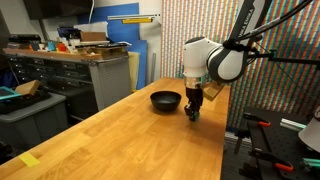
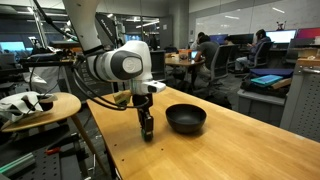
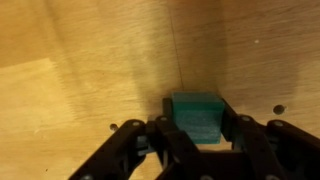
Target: Put the block in the bowl
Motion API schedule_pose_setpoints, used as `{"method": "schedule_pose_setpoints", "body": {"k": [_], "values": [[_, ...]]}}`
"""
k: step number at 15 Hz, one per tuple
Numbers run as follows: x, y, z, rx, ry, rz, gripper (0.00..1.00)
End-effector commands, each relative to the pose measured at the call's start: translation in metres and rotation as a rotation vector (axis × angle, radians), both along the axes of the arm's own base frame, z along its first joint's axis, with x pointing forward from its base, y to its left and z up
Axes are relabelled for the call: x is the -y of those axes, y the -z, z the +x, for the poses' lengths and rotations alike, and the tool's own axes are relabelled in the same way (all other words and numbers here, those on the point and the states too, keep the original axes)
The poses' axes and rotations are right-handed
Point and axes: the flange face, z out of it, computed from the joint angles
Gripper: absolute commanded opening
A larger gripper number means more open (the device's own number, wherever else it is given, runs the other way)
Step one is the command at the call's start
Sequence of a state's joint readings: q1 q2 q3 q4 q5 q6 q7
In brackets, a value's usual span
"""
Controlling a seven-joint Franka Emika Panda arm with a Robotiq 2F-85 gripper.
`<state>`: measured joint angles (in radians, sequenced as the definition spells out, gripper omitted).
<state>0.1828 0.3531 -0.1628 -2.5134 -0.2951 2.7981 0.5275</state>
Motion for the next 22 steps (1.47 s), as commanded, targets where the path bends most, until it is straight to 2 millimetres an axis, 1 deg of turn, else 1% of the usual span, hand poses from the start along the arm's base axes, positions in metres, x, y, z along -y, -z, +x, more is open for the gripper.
{"method": "schedule_pose_setpoints", "body": {"k": [1, 6, 9, 12, 15, 17, 20, 22], "values": [[-0.001, -0.008, 0.006, 0.038, -0.001, -0.01, 0.21], [-0.006, -0.028, 0.006, 0.043, -0.013, -0.008, 0.21], [-0.005, -0.05, 0.013, 0.055, -0.017, -0.019, 0.21], [0.004, -0.077, 0.023, 0.04, -0.019, -0.034, 0.21], [0.018, -0.105, 0.041, 0.043, -0.01, -0.04, 0.21], [0.03, -0.118, 0.056, 0.043, -0.012, -0.043, 0.21], [0.053, -0.13, 0.084, 0.06, -0.023, -0.051, 0.21], [0.068, -0.133, 0.102, 0.082, -0.041, -0.043, 0.21]]}}
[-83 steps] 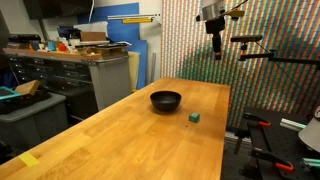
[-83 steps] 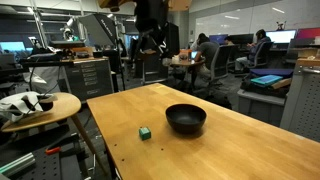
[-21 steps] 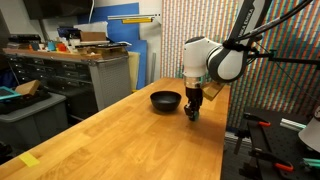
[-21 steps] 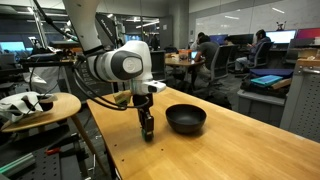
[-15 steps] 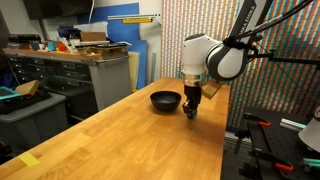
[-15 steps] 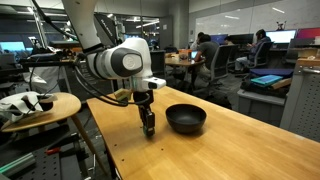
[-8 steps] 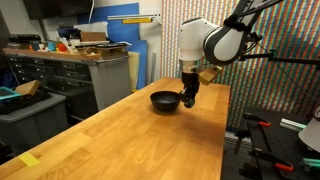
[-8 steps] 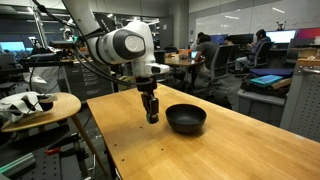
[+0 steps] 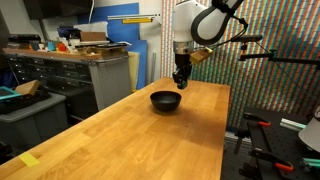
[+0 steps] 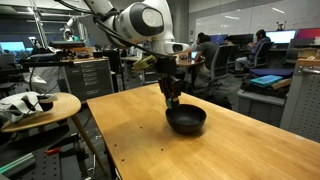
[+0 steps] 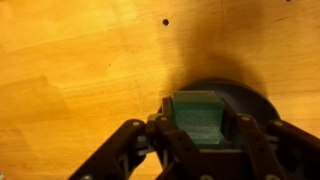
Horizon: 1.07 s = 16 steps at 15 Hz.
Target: Put the block in the bowl
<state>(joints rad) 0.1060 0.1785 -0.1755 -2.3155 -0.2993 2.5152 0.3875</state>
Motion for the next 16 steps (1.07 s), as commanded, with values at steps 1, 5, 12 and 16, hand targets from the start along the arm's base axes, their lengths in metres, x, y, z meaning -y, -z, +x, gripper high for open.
{"method": "schedule_pose_setpoints", "body": {"k": [1, 5, 12, 16], "values": [[0.026, -0.005, 0.038, 0.01, -0.041, 0.009, 0.21], [0.046, 0.006, 0.072, 0.007, -0.106, 0.069, 0.21], [0.045, 0.036, 0.118, -0.03, -0.234, 0.181, 0.21], [0.038, 0.053, 0.127, -0.075, -0.284, 0.214, 0.21]]}}
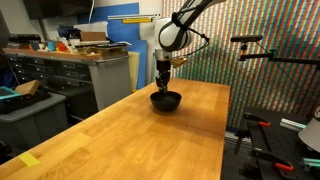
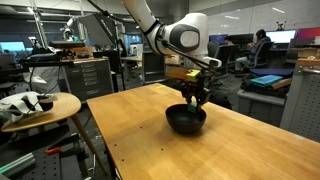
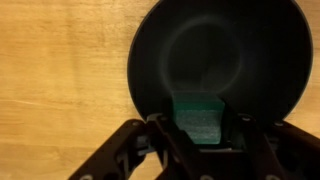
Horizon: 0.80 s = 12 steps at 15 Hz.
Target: Put the block in the bowl
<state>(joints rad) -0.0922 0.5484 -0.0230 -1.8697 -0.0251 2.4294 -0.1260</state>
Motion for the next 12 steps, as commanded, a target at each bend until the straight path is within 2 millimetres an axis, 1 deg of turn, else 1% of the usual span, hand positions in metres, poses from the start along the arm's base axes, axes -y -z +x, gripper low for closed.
{"method": "schedule_pose_setpoints", "body": {"k": [1, 7, 8, 9, 10, 11, 12], "values": [[-0.003, 0.01, 0.015, -0.037, -0.057, 0.036, 0.21], [-0.019, 0.04, 0.012, -0.075, -0.117, 0.042, 0.21], [-0.021, 0.043, 0.011, -0.078, -0.119, 0.042, 0.52], [-0.022, 0.045, 0.01, -0.081, -0.124, 0.041, 0.72], [-0.023, 0.047, 0.009, -0.084, -0.127, 0.039, 0.78], [-0.023, 0.047, 0.008, -0.086, -0.133, 0.036, 0.87], [-0.023, 0.046, 0.008, -0.086, -0.138, 0.031, 0.94]]}}
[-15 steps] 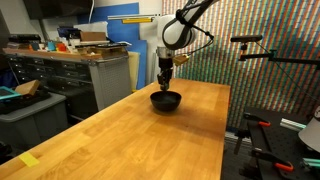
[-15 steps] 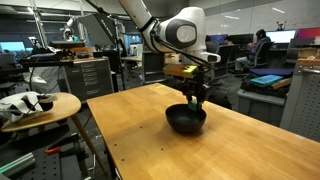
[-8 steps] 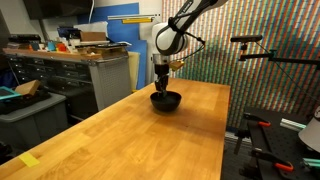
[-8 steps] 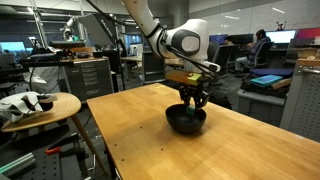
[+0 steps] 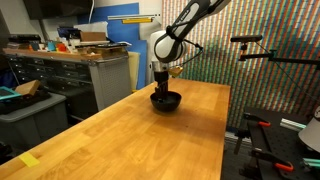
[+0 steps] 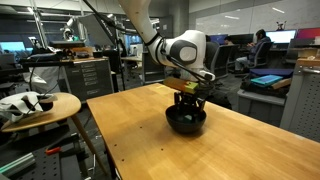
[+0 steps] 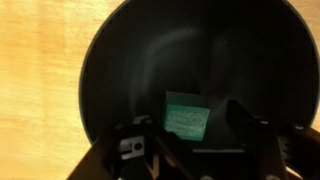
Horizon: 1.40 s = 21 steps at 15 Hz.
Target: Put the block in the bowl
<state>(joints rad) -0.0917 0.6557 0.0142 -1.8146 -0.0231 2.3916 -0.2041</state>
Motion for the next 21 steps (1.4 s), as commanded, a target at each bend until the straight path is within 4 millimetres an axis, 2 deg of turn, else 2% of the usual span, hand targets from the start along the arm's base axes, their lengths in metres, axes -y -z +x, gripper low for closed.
{"method": "schedule_pose_setpoints", "body": {"k": [1, 8, 17, 21], "values": [[-0.001, -0.007, 0.005, 0.005, -0.034, -0.005, 0.99], [0.006, -0.033, 0.006, 0.026, -0.035, -0.035, 1.0], [0.029, -0.099, 0.009, 0.02, 0.077, -0.098, 1.0], [0.03, -0.123, 0.012, 0.017, 0.116, -0.055, 1.0]]}}
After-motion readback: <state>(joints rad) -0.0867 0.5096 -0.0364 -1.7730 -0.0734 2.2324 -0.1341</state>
